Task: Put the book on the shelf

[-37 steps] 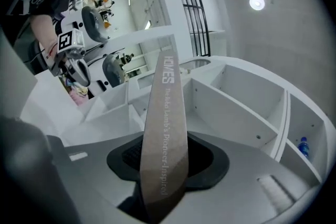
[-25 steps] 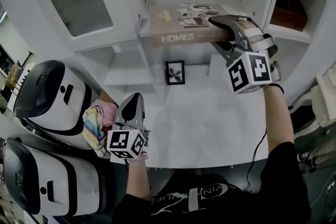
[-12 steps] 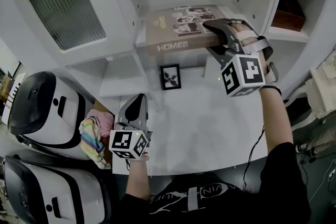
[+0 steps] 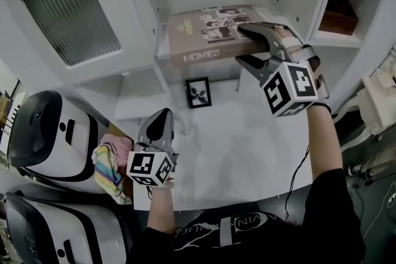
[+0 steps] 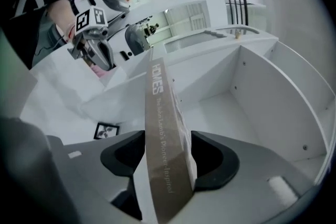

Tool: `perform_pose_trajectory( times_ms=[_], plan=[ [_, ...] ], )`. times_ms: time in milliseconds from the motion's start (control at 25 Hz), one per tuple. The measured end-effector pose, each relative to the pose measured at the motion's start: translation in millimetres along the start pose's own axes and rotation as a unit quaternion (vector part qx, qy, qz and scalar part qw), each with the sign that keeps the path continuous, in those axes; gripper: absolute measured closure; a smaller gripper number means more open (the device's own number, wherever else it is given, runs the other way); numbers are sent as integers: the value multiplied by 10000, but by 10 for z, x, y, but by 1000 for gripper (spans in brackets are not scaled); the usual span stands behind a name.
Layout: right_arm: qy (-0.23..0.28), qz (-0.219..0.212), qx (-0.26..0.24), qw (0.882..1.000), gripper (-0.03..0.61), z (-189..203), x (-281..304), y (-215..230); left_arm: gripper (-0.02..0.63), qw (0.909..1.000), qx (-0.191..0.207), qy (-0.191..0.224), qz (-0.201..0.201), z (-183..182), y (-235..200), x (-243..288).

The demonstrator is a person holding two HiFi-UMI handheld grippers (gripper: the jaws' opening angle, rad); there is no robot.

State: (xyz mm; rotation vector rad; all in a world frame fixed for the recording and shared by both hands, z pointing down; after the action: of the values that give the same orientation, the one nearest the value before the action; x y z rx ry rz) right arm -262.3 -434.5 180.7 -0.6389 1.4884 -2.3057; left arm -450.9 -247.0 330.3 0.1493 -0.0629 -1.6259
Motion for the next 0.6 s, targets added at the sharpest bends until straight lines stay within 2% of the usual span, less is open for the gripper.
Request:
perform_pose_trajectory(
  times_ms=[80, 280, 320, 360, 440, 480, 600],
  plan=[
    [273, 113, 208, 9993, 284, -53, -130, -10, 614, 10000, 17, 37, -6, -10, -28, -5],
    [696, 510, 464, 9952, 292, -146, -398, -93, 614, 9999, -25, 122, -53, -23, -77, -9],
    [810, 630, 641, 9927, 322, -155, -436, -105, 614, 9999, -40, 136, -54, -27, -77, -1],
    [911, 758, 920, 9887, 386, -162, -464, -115, 614, 9999, -54, 147, -50, -31, -74, 10],
    [1040, 946, 1748, 9745, 503, -190, -491, -140, 614, 9998, -66, 163, -21, -44, -63, 26],
    [1092, 994, 2197, 9643, 538, -209, -487, -162, 614, 9998, -67, 172, 2, -51, -58, 29],
    [1214, 1112, 3101, 9364, 572, -226, -402, -247, 614, 9997, -68, 205, 64, -64, -44, 31]
  ],
)
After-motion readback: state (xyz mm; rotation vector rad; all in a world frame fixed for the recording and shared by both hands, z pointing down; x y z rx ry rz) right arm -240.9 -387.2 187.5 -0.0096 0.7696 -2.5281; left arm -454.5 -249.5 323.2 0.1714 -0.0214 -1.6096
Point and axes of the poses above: the fingertips, and each gripper's own axes: x forward along the fingers, y to its right, z out of its underside, the point moved 8 cm from there along -x, backward along the fingers, and after that the axes turned 7 degrees about x, right-handed, at the moved point
